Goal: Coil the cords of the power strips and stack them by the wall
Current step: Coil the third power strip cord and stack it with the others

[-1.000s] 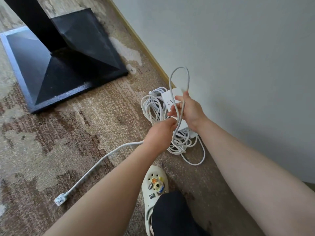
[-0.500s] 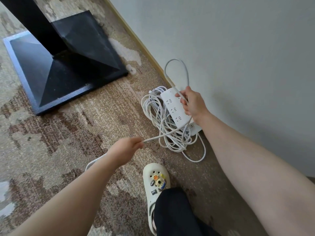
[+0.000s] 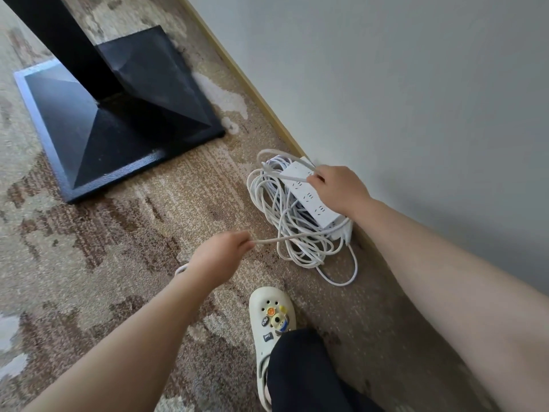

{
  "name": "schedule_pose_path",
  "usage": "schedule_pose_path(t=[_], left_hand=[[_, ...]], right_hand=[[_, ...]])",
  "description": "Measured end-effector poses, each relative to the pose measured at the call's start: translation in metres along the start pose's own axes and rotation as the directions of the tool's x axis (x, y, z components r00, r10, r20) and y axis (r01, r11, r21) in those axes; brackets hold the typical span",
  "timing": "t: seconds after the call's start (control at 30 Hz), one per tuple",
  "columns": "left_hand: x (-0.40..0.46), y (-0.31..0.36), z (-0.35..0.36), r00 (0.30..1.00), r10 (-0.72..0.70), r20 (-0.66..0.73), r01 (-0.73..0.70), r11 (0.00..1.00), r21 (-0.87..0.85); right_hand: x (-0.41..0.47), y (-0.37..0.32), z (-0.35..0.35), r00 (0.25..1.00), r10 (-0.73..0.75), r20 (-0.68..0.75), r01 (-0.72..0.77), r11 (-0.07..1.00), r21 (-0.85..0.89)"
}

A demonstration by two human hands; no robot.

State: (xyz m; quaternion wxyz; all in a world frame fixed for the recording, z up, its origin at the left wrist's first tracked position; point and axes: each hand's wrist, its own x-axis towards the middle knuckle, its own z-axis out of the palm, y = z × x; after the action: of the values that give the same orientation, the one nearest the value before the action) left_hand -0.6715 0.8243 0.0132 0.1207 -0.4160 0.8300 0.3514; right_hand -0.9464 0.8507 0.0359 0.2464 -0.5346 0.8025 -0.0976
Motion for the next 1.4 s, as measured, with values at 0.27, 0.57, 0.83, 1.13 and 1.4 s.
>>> schedule_pose_path(t=[0.27,0.57,0.83,1.13,1.4], left_hand=[[-0.03,-0.06,-0.022,0.984,-0.181,0.0,0.165,0.902,-0.399],[0.012,0.046,-0.051,0.992,0.112,-0.058,-0.12,0.979,-0.165],[0.042,0.088,-0.057,0.983,0.064,-0.17,-0.114,0.945,-0.306],[0.048,0.079,-0.059,0.989,0.022,-0.147,-0.063,0.956,-0.285],[0.015,-0.002,-0.07,0.993,-0.104,-0.057,0.089,0.971,-0.224]], right_hand=[[0.001,0.021,-0.018,0.991,0.073,-0.111,-0.073,0.997,0.001],[-0.012,-0.006,0.001,0.96,-0.005,0.279,-0.1,0.927,0.36],[-0.017,-0.002,-0.004,0.934,-0.084,0.347,-0.209,0.659,0.722],[-0.015,0.006,-0.008,0.99,0.016,0.144,-0.113,0.704,0.701],[-0.01,0.035,-0.017,0.998,0.049,0.047,-0.06,0.966,0.251]])
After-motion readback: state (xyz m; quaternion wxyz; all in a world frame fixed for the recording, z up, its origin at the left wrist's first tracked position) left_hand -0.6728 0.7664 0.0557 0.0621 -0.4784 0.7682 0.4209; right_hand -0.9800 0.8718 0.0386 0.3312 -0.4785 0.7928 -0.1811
